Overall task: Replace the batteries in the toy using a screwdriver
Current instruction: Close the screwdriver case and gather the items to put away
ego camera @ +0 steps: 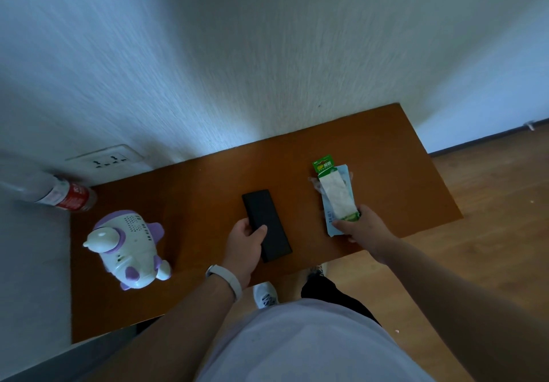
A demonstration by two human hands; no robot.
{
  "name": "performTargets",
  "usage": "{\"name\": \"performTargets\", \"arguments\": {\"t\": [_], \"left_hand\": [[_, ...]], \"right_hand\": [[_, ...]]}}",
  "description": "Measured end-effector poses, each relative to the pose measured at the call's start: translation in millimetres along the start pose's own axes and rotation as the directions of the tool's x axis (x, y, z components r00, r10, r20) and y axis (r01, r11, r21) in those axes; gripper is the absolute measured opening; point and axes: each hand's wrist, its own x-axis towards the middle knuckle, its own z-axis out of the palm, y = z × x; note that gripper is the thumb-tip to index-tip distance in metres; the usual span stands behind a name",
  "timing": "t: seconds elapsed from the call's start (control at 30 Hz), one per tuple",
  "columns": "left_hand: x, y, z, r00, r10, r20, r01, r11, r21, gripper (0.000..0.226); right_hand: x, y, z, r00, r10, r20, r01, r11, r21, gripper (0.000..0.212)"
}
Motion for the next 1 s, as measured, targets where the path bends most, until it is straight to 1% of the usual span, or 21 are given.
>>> {"name": "performTargets", "arguments": {"t": [0.2,0.3,0.47,0.57,0.7,0.8,0.9,1.0], "left_hand": [[-4,10,-10,0.997,0.042,0.060,-0.040,0.998,-0.038,0.020],[-7,17,-12,0.994,0.046,0.102,-0.041,0.998,-0.048,0.019],[-16,32,-7,0.980,0.087,0.179,-0.089,0.996,0.002,0.030],[-26,42,2,0.968,0.139,0.210,-0.146,0.989,0.021,0.027],[-47,52,24,0.948,0.198,0.248,-0.207,0.978,0.012,0.020],[-66,55,48,0.936,0.224,0.272,-0.243,0.970,0.035,0.018],[-88,55,83,0.923,0.250,0.293,-0.277,0.959,0.054,0.020],[-114,53,126,0.912,0.262,0.315,-0.297,0.952,0.069,0.022]], "right_hand": [[-26,0,7,0.997,-0.042,-0.060,0.047,0.996,0.081,0.043],[-43,0,11,0.995,-0.054,-0.086,0.065,0.989,0.133,0.038],[-68,4,15,0.984,-0.067,-0.164,0.111,0.954,0.277,0.038],[-82,10,11,0.979,-0.096,-0.179,0.150,0.936,0.318,0.035],[-98,16,-9,0.969,-0.135,-0.207,0.210,0.890,0.405,0.025],[-107,25,-30,0.959,-0.155,-0.236,0.251,0.850,0.463,0.028],[-120,44,-58,0.951,-0.165,-0.260,0.282,0.805,0.521,0.032],[-138,75,-97,0.942,-0.169,-0.288,0.311,0.759,0.571,0.029]]}}
